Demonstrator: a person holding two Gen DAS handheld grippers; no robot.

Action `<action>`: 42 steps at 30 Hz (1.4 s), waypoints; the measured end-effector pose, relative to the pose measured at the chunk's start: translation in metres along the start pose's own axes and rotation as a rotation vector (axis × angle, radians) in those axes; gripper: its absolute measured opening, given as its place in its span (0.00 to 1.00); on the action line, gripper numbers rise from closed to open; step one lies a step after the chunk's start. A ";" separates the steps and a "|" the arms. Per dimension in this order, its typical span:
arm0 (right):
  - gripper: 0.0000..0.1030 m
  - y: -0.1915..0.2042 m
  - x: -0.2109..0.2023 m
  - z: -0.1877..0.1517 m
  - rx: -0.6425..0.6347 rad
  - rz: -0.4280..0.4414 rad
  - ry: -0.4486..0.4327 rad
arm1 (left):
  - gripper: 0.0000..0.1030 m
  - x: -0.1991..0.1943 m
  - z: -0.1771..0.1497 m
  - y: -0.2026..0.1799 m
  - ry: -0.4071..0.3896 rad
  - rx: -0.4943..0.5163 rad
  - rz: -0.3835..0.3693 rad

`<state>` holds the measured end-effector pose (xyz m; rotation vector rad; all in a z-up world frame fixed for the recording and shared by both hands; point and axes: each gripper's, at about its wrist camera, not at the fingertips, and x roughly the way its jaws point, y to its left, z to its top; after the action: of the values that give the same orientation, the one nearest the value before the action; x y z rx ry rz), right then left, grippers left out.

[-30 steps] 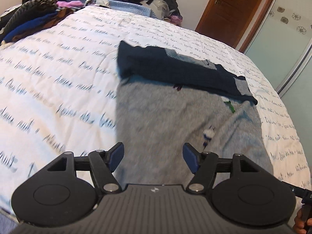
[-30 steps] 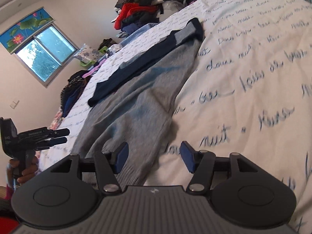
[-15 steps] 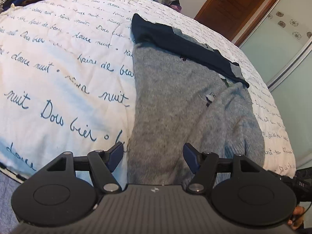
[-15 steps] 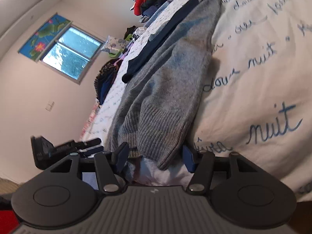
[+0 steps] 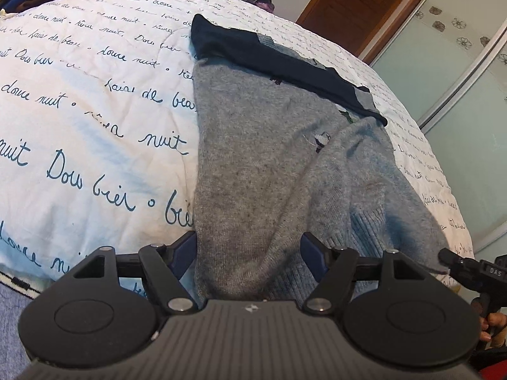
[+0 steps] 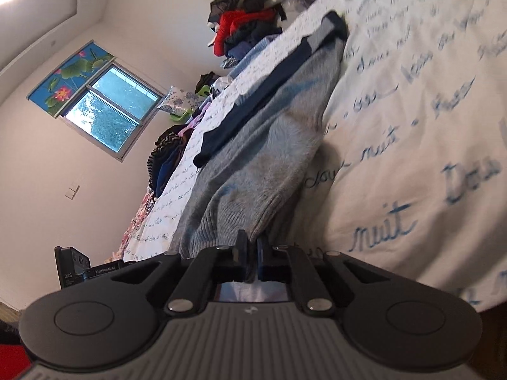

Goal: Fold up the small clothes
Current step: 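Grasp the ribbed sweater hem with the right tool, then grasp the ribbed hem with the left tool while the right tool holds it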

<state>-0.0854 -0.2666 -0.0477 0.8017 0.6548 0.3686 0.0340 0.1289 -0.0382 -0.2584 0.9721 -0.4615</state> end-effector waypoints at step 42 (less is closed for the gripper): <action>0.19 0.068 0.045 -0.082 -1.434 -0.418 -0.024 | 0.50 0.025 -0.051 0.042 0.059 -0.401 -0.226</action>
<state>-0.1106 -0.1538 -0.0560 -0.6880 0.3659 0.3405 0.0139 0.1529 -0.1021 -0.7252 1.0949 -0.4787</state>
